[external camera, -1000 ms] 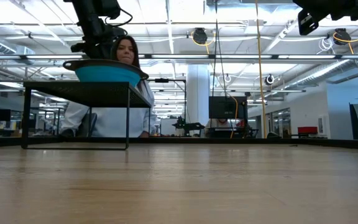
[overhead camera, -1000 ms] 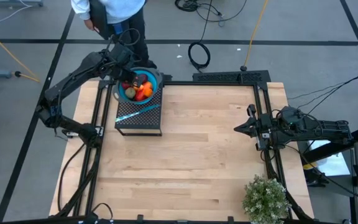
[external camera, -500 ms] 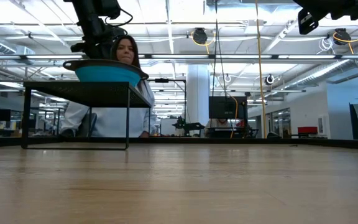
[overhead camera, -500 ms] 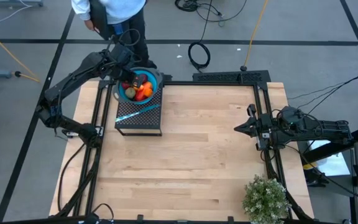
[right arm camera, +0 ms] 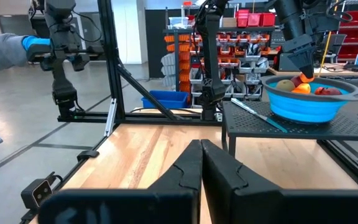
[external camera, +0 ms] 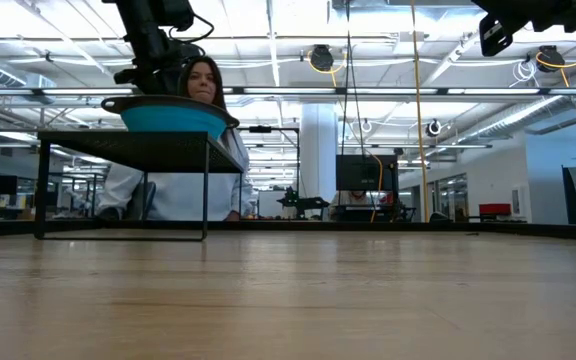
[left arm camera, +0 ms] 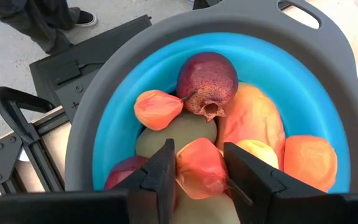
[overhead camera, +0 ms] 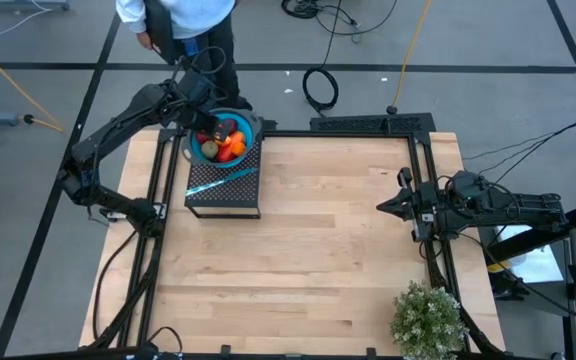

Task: Pick & Place Fruit
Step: Put the yellow pear into the blue strainer bowl on the shelf, then adjust the knife on the shelf

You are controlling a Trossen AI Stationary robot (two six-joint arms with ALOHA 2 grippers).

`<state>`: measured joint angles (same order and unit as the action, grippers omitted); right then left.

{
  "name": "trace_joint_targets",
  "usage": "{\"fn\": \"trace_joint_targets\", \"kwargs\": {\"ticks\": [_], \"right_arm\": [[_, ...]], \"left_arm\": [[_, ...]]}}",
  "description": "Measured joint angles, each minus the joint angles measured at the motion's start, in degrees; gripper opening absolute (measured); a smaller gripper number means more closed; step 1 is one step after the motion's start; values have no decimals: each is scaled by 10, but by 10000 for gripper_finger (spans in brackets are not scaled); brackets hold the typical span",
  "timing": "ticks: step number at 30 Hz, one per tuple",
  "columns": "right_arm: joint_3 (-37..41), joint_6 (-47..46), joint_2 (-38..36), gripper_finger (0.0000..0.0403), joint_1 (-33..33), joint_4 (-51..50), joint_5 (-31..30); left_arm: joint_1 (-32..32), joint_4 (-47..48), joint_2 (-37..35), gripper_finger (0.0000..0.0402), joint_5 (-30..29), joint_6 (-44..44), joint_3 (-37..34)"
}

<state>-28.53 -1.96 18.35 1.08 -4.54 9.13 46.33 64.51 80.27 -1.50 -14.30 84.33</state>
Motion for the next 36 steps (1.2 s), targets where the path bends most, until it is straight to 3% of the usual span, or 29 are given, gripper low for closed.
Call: {"fn": "trace_joint_targets", "kwargs": {"ticks": [9, 16, 22, 29, 36], "right_arm": [[0, -4, 0, 0, 0, 0, 0], [0, -4, 0, 0, 0, 0, 0], [0, -4, 0, 0, 0, 0, 0], [0, -19, 0, 0, 0, 0, 0], [0, -19, 0, 0, 0, 0, 0]], "left_arm": [[-1, 4, 0, 172, 0, 1, 0], [-1, 8, 0, 177, 4, -2, 2], [-16, 72, -35, 177, 43, -6, 57], [-125, 117, -103, 177, 47, -48, 80], [-277, 130, -133, 177, 36, -103, 80]]}}
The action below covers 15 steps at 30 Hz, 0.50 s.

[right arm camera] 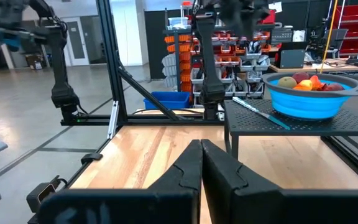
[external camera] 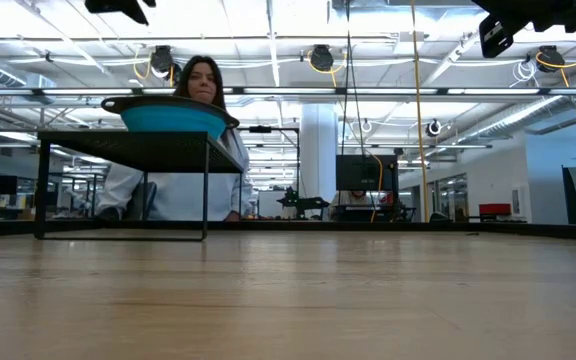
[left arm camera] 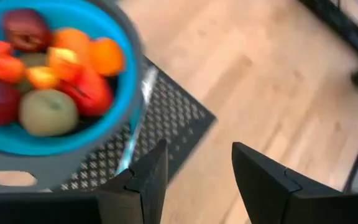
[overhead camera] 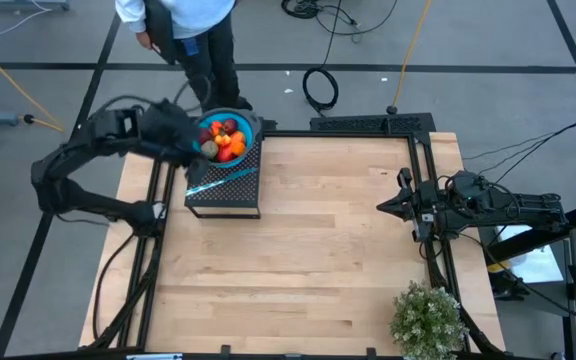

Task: Pick & Place Fruit
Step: Adjust the knife on the shelf

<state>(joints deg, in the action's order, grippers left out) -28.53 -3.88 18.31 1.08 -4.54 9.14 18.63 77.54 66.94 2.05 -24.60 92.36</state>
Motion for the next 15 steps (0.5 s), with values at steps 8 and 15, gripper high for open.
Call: {"fn": "trace_joint_targets", "kwargs": {"ticks": [8, 15], "right_arm": [[0, 0, 0, 0, 0, 0, 0], [0, 0, 0, 0, 0, 3, 0]], "left_arm": [[-161, 62, 32, 177, -79, -55, -1], [-245, 109, 66, 177, -117, -145, -31]]}}
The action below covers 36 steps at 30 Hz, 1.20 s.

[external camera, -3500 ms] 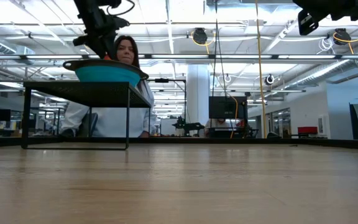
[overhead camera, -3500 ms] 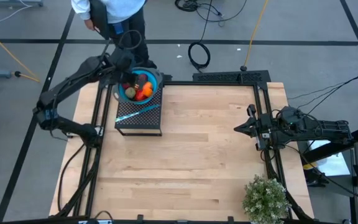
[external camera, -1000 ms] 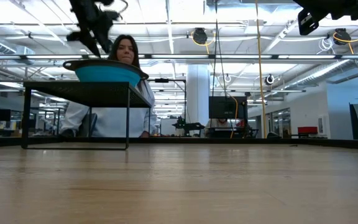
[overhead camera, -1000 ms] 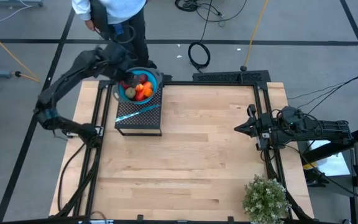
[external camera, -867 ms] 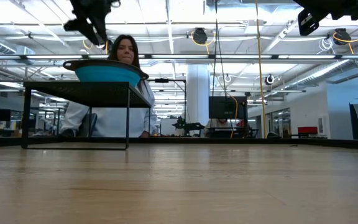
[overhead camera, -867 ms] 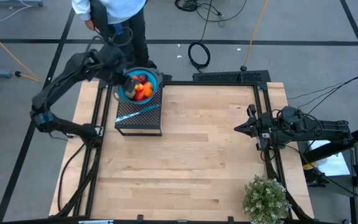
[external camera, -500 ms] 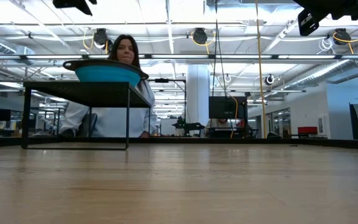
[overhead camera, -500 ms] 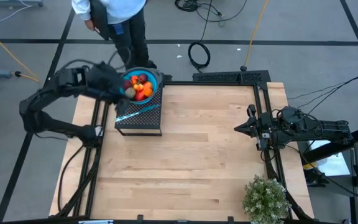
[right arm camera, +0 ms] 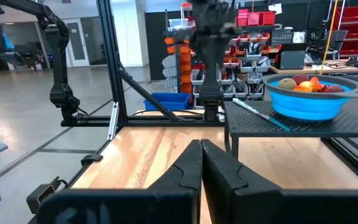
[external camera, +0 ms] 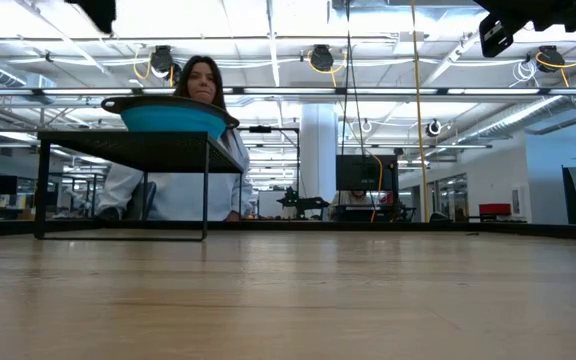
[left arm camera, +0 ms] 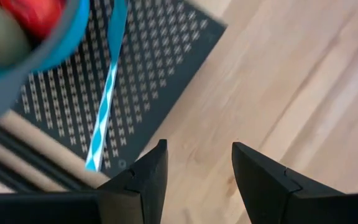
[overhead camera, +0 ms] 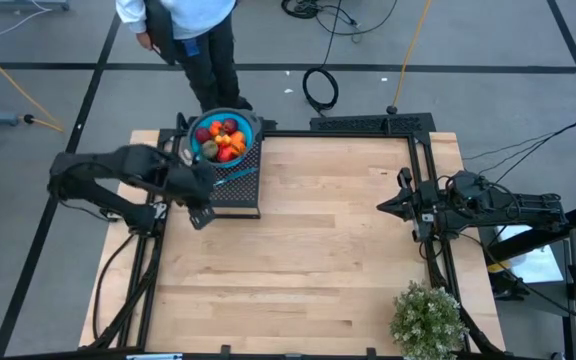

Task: Pick & Place Fruit
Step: Adjust the knife on the shelf

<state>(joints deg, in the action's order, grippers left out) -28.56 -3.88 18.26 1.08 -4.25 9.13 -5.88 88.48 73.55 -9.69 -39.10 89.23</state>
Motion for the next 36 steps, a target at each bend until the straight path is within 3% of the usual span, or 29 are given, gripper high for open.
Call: {"fn": "trace_joint_targets", "kwargs": {"ticks": [11, 15, 21, 36], "right_arm": [[0, 0, 0, 0, 0, 24, 0], [0, 0, 0, 0, 0, 28, 1], [0, -1, 0, 0, 0, 28, 1], [0, -15, 0, 0, 0, 28, 0]], "left_arm": [[-32, 14, -5, 177, -28, -78, -129], [-21, 17, -13, 177, -64, -79, -165], [8, 19, -39, 177, -68, -77, -217], [51, 4, -53, 177, -75, -31, -269]]}}
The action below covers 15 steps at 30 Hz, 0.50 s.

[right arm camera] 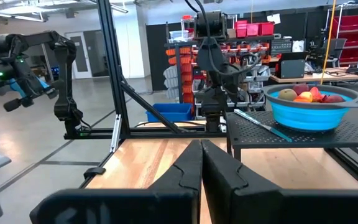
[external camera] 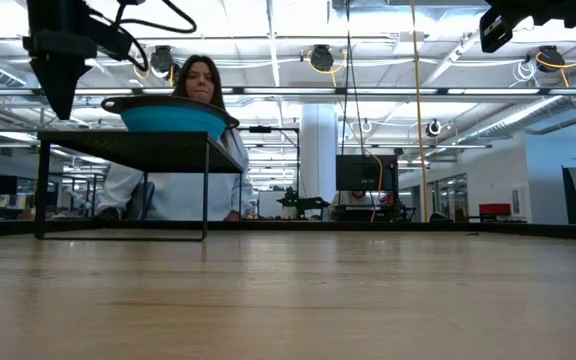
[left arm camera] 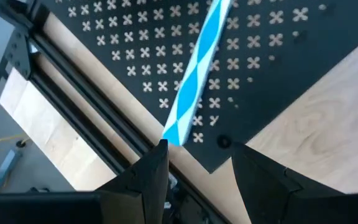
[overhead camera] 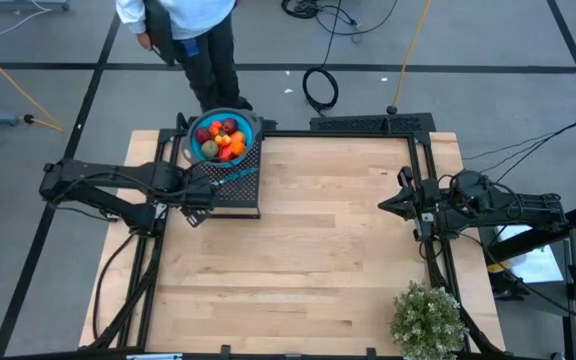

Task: Pick & Place Fruit
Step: Adjust the knife on the shelf

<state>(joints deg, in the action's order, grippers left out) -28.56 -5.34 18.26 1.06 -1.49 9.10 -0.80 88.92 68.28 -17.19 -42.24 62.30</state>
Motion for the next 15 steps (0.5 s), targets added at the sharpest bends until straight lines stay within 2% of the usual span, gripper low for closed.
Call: {"fn": "trace_joint_targets", "kwargs": {"ticks": [15], "right_arm": [[0, 0, 0, 0, 0, 0, 0]], "left_arm": [[5, -3, 0, 177, -25, 6, -2]]}}
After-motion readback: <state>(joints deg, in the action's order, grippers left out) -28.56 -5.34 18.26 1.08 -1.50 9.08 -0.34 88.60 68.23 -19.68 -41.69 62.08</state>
